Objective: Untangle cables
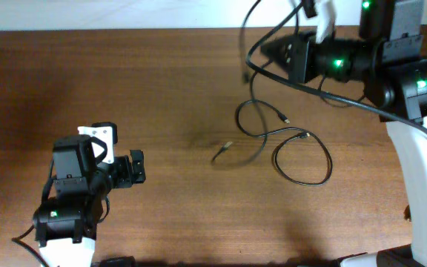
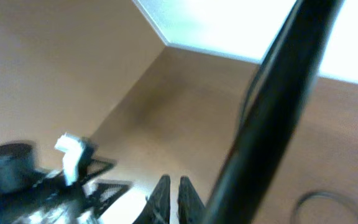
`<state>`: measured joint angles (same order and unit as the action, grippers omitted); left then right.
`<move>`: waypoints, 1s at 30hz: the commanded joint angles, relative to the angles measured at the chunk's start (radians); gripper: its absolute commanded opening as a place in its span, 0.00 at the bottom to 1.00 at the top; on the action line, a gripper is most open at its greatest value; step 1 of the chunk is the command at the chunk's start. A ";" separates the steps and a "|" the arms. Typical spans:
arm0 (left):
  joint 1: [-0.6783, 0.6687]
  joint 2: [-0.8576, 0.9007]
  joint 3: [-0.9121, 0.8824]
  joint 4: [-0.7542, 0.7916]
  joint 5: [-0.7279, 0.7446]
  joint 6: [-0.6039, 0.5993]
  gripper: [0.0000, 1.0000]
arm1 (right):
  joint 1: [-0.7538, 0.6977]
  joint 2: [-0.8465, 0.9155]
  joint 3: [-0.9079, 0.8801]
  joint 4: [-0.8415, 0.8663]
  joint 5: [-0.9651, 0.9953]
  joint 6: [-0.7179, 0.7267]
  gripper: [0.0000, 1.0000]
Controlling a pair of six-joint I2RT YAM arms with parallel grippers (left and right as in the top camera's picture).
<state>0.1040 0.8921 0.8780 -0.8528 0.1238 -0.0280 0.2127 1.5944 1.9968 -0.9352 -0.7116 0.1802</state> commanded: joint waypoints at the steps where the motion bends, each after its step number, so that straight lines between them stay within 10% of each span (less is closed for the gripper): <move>1: -0.003 -0.001 0.007 0.002 0.010 -0.013 0.99 | -0.054 0.000 0.005 0.092 0.252 -0.018 0.04; 19: -0.003 0.006 0.007 0.002 0.010 -0.013 0.99 | -0.601 0.121 0.005 0.200 0.888 -0.049 0.04; 30: -0.003 0.005 0.007 0.002 0.010 -0.013 0.99 | -0.748 0.298 0.004 0.122 0.907 -0.061 0.04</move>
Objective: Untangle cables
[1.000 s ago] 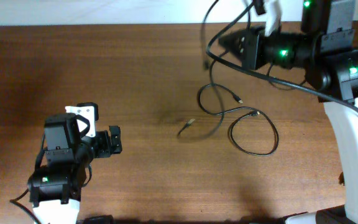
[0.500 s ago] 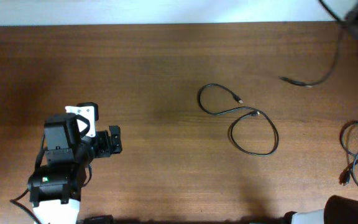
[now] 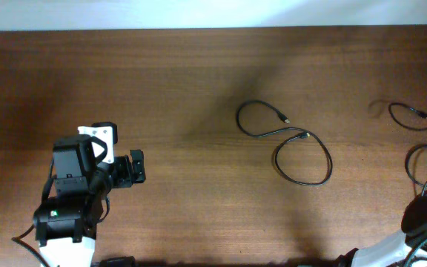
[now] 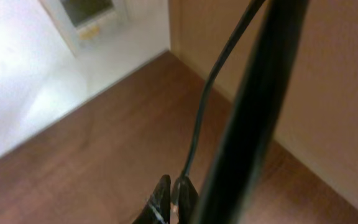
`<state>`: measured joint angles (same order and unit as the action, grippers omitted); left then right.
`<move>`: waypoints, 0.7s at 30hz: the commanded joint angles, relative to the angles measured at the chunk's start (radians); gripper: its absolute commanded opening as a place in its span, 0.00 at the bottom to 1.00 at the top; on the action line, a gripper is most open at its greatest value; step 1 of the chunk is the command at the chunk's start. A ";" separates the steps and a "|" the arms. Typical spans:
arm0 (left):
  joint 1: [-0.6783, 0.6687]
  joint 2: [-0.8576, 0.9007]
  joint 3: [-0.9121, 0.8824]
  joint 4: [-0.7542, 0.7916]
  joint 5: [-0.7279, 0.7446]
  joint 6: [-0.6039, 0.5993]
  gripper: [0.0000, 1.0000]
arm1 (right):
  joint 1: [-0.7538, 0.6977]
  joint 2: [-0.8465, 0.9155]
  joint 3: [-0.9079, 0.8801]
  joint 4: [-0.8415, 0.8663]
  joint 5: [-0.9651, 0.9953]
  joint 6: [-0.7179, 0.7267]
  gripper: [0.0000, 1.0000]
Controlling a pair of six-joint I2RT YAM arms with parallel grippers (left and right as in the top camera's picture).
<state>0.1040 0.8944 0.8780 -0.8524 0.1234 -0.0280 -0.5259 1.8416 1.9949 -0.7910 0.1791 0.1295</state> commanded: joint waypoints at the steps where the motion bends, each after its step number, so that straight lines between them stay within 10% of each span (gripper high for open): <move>1: -0.003 0.003 0.007 0.001 0.011 -0.013 0.99 | -0.011 0.073 0.006 -0.037 0.016 -0.010 0.04; 15: -0.003 0.003 0.007 0.002 0.011 -0.013 0.99 | -0.011 0.434 0.006 -0.201 -0.003 -0.009 0.05; 17: -0.003 0.003 0.007 0.002 0.011 -0.013 0.99 | -0.011 0.438 0.006 -0.200 -0.026 -0.010 0.46; 18: -0.003 0.003 0.007 0.002 0.011 -0.013 0.99 | -0.011 0.438 0.006 -0.200 -0.041 -0.010 0.90; 21: -0.003 0.003 0.007 0.001 0.011 -0.013 0.99 | -0.011 0.438 0.006 -0.216 -0.082 -0.010 0.99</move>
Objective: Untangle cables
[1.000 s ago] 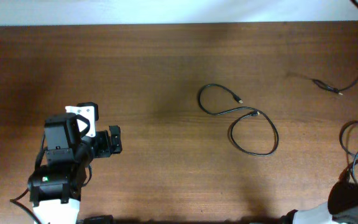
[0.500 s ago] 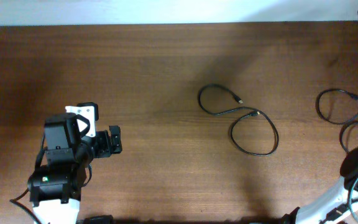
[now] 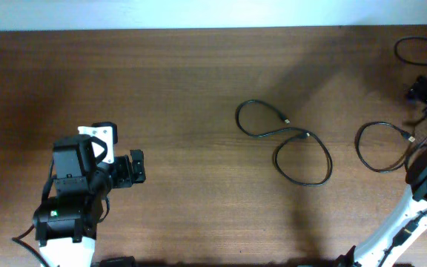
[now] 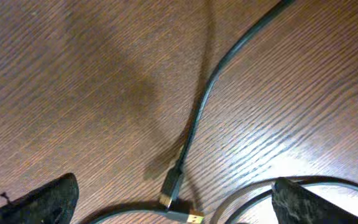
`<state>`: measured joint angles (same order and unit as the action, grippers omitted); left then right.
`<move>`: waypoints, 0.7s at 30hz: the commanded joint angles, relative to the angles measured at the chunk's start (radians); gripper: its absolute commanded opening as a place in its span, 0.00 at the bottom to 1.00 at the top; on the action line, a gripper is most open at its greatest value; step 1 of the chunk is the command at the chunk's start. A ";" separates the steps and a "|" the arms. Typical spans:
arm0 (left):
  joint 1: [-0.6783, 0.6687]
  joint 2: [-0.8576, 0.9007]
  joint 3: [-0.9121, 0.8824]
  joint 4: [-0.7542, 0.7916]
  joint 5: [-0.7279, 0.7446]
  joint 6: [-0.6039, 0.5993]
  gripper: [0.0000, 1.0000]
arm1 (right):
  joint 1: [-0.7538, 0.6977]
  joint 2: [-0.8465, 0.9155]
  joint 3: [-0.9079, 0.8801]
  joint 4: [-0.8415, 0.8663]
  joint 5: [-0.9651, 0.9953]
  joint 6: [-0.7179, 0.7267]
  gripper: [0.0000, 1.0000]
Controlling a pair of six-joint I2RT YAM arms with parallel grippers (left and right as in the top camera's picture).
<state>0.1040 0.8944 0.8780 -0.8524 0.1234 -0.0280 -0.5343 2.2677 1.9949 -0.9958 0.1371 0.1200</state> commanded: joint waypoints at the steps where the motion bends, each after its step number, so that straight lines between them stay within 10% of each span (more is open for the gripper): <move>1: -0.003 0.003 0.007 0.001 0.011 -0.013 0.99 | -0.003 0.011 0.006 -0.019 -0.070 -0.001 0.99; 10: -0.003 0.003 0.007 0.001 0.011 -0.013 0.99 | -0.003 -0.005 0.103 -0.147 -0.239 -0.127 0.99; 21: -0.003 0.003 0.007 0.002 0.011 -0.013 0.99 | 0.005 -0.047 0.793 -0.702 -0.494 -0.203 0.99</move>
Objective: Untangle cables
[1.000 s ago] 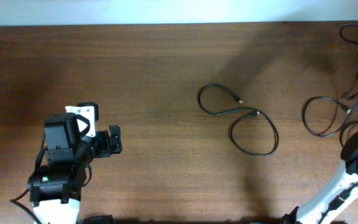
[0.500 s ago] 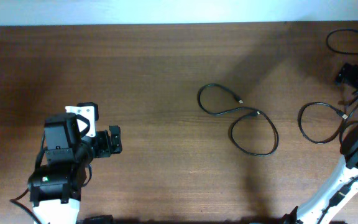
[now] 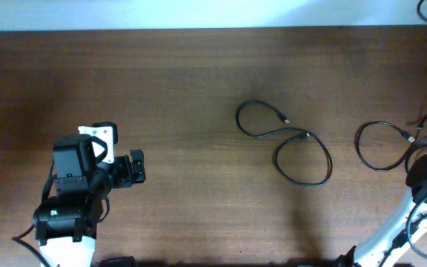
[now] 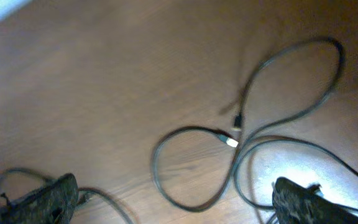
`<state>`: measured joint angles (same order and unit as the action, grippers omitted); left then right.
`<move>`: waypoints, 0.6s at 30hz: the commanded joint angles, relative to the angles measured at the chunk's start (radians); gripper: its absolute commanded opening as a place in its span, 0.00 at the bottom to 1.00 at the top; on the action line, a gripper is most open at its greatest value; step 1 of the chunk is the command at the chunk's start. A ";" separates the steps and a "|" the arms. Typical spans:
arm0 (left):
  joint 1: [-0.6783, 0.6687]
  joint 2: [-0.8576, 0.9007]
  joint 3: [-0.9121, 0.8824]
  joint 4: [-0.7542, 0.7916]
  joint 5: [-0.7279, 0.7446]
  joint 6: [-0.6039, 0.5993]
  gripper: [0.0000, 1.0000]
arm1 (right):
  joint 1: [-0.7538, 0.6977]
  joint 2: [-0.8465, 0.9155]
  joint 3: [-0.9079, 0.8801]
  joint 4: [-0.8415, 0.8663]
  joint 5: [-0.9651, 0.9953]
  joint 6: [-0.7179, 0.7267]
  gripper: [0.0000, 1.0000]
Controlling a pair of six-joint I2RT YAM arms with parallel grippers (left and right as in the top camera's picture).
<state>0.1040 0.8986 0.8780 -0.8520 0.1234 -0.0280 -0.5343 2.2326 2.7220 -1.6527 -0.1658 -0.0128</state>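
Note:
One black cable (image 3: 302,148) lies in two loops at the table's middle, apart from the other. A second black cable (image 3: 380,144) lies looped at the right edge; in the right wrist view it shows as loops (image 4: 194,168) with two connectors (image 4: 232,142) close together. My right gripper (image 4: 173,190) hangs above those loops, open, nothing between its fingers (image 4: 306,202). In the overhead view only a dark bit of it shows at the top right edge. My left gripper (image 3: 136,168) rests at the lower left, far from both cables; whether it is open does not show.
The wooden table (image 3: 184,89) ends at a white strip along the back. The right arm's white base (image 3: 421,215) stands at the lower right with its own black wiring around it. A further cable loop (image 3: 425,7) shows at the top right corner.
The right wrist view was close over one connector on the table; now it looks from higher at whole loops. The gripper's dark part has shifted toward the top right edge. The jaws stay open.
My right gripper was shut on a cable held high over the back middle, trailing across the middle cable. Then it was off to the right, still shut on it, the two cables apart. Then it was open low over the right cable, and now higher.

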 commanded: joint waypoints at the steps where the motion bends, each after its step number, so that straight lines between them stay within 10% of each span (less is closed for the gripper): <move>1: -0.003 -0.001 0.007 0.001 0.011 -0.013 0.99 | 0.009 -0.014 0.067 -0.046 -0.273 -0.077 0.99; 18: -0.003 -0.001 0.007 0.001 0.011 -0.013 0.99 | 0.384 -0.014 -0.222 -0.046 -0.160 -0.104 0.99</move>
<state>0.1040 0.8989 0.8780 -0.8520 0.1238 -0.0280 -0.2031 2.2192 2.6194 -1.6878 -0.3397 -0.1123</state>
